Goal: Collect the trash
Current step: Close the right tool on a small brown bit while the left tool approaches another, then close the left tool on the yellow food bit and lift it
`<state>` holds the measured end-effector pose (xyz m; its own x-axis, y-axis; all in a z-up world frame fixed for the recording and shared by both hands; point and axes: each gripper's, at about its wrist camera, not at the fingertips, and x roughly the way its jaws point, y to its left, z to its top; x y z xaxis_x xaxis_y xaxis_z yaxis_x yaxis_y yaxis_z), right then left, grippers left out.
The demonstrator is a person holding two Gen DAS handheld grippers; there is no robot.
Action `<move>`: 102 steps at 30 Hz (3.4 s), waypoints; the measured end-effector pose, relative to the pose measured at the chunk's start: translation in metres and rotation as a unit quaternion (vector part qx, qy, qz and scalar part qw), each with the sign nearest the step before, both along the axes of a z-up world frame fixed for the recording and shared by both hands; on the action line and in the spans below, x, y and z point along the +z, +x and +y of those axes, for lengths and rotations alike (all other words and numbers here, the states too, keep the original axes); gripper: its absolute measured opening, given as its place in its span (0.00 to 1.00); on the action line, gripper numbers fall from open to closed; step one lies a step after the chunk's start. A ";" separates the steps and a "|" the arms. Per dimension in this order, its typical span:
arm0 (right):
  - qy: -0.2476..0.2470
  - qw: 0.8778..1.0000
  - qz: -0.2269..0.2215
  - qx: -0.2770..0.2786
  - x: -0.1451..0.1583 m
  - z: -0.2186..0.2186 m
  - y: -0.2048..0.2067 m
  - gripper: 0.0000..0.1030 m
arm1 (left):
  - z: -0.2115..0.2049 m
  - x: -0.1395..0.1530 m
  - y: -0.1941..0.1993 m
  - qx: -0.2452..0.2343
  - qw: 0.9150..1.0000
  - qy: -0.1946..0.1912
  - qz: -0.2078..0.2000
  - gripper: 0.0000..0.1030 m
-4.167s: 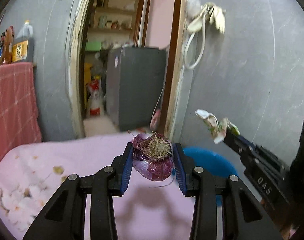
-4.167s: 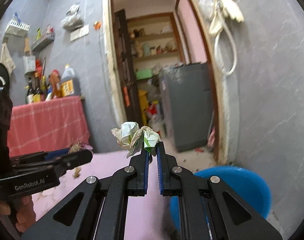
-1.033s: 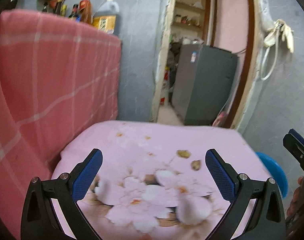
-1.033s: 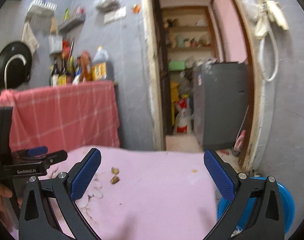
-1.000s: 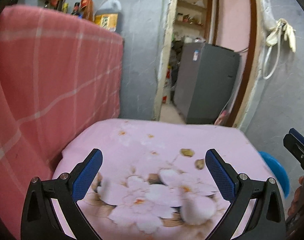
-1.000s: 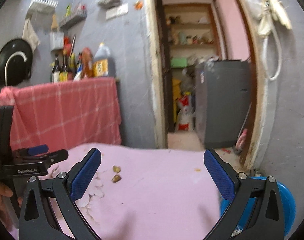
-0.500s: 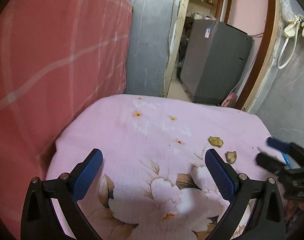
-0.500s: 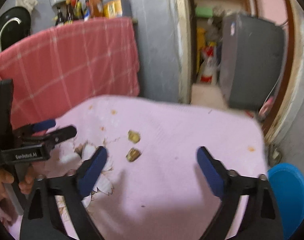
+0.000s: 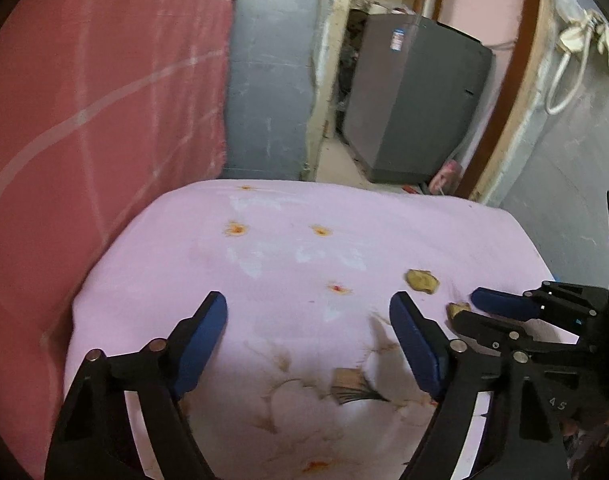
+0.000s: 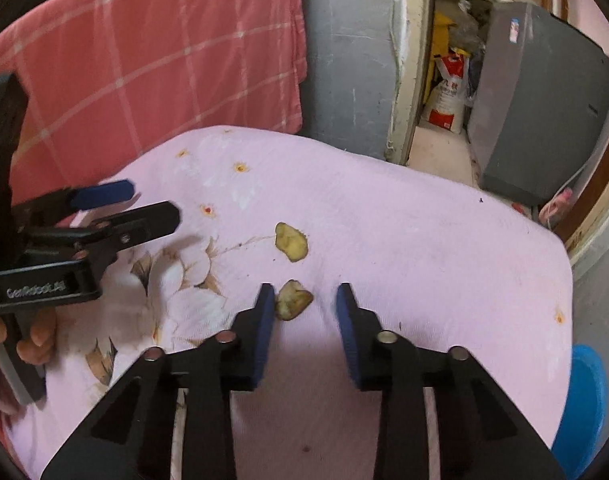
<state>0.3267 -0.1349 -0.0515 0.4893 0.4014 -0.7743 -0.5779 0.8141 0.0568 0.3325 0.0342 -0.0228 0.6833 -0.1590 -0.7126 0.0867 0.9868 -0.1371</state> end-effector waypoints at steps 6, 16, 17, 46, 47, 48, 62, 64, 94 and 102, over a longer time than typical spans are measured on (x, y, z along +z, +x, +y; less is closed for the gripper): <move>0.010 1.000 0.007 0.006 0.001 -0.008 0.004 0.06 | -0.023 -0.005 0.011 -0.054 0.998 0.002 0.016 0.58; 0.040 0.999 0.011 -0.021 0.005 -0.025 0.011 0.05 | -0.045 -0.014 0.029 -0.102 0.994 0.003 0.042 0.43; 0.042 0.999 0.011 -0.022 0.005 -0.027 0.011 0.05 | -0.048 -0.014 0.030 -0.107 0.993 0.004 0.044 0.43; 0.035 0.999 0.026 -0.004 0.002 -0.032 0.008 0.20 | -0.044 -0.023 0.042 -0.104 0.991 -0.035 0.080 0.02; 0.036 0.999 0.026 -0.001 0.002 -0.030 0.007 0.22 | -0.042 -0.022 0.041 -0.101 0.991 -0.038 0.081 0.01; 0.033 0.999 0.026 0.001 0.002 -0.028 0.008 0.22 | -0.039 -0.022 0.040 -0.097 0.991 -0.038 0.081 0.00; 0.008 0.998 0.029 0.057 -0.006 0.008 0.017 0.11 | -0.025 -0.019 0.042 -0.085 0.990 -0.073 0.084 0.00; 0.010 0.998 0.027 0.055 -0.006 0.006 0.016 0.10 | -0.024 -0.018 0.042 -0.085 0.990 -0.078 0.085 0.00; 0.100 0.993 -0.028 -0.050 0.013 -0.066 -0.021 0.10 | -0.075 -0.016 0.020 -0.087 0.995 0.018 0.049 0.05; 0.147 0.979 -0.107 -0.090 0.033 -0.098 -0.051 0.10 | -0.086 0.011 -0.025 -0.097 0.994 -0.028 -0.046 0.05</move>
